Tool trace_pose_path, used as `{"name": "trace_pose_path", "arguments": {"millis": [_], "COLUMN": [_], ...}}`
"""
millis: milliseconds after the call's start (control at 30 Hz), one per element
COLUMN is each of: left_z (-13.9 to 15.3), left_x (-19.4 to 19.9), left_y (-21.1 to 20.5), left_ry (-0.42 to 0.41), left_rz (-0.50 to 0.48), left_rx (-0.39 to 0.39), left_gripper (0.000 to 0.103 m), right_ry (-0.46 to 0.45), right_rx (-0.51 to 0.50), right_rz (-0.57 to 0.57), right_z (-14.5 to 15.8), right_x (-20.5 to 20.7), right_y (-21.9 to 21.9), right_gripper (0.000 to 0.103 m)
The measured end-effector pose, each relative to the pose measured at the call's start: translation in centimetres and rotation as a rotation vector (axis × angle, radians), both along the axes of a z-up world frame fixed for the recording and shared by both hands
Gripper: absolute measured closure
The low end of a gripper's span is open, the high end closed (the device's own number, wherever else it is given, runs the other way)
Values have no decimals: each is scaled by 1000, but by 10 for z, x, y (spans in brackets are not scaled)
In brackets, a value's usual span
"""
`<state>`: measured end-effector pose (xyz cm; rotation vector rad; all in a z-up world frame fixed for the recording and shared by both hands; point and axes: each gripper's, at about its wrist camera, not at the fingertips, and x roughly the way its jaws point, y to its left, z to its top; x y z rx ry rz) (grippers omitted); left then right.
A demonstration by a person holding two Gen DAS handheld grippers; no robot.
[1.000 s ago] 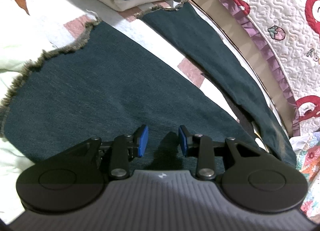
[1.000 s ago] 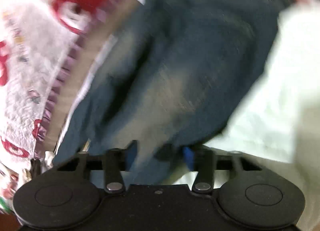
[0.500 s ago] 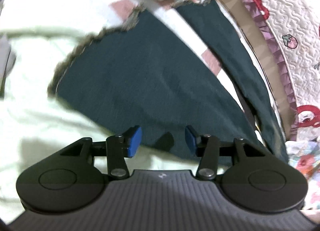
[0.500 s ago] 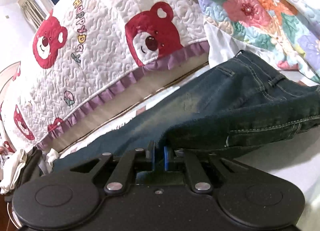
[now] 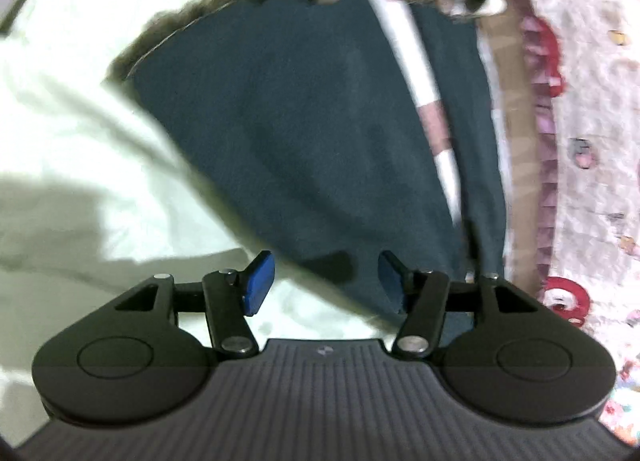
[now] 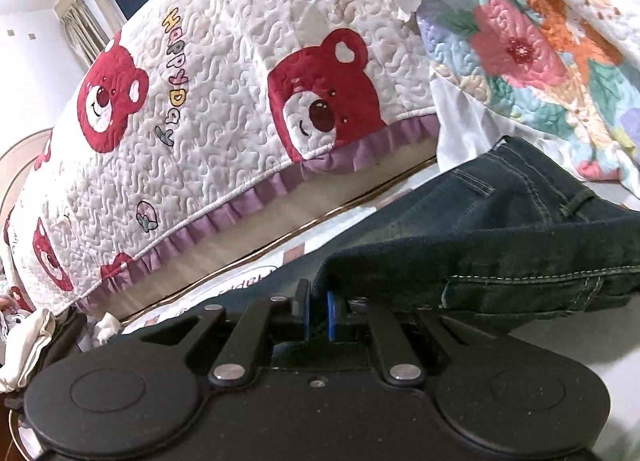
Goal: Fold clothes
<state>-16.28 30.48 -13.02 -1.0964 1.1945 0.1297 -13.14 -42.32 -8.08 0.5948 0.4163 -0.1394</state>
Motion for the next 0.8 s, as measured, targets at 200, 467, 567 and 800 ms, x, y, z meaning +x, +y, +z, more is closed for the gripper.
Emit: {"name": "trace_pose_path", "arguments": {"millis": [200, 467, 567, 800], "left_z": [13, 3, 8, 58], "left_x": [0, 22, 24, 41], "left_y": [-5, -15, -15, -43], "left_ry": [-49, -131, -149, -315], "left_rz": [73, 77, 75, -81], "left_rx": [99, 193, 232, 526], "left_gripper": [42, 91, 95, 96], "right_ry": [-18, -1, 22, 35], "right_rx": [20, 114, 254, 442], "right_rz": [35, 29, -52, -91], "right_z": [4, -12, -31, -50], "right_x": [22, 3, -6, -12], "right_y": [-4, -25, -43, -56], "right_gripper": [93, 93, 93, 94]}}
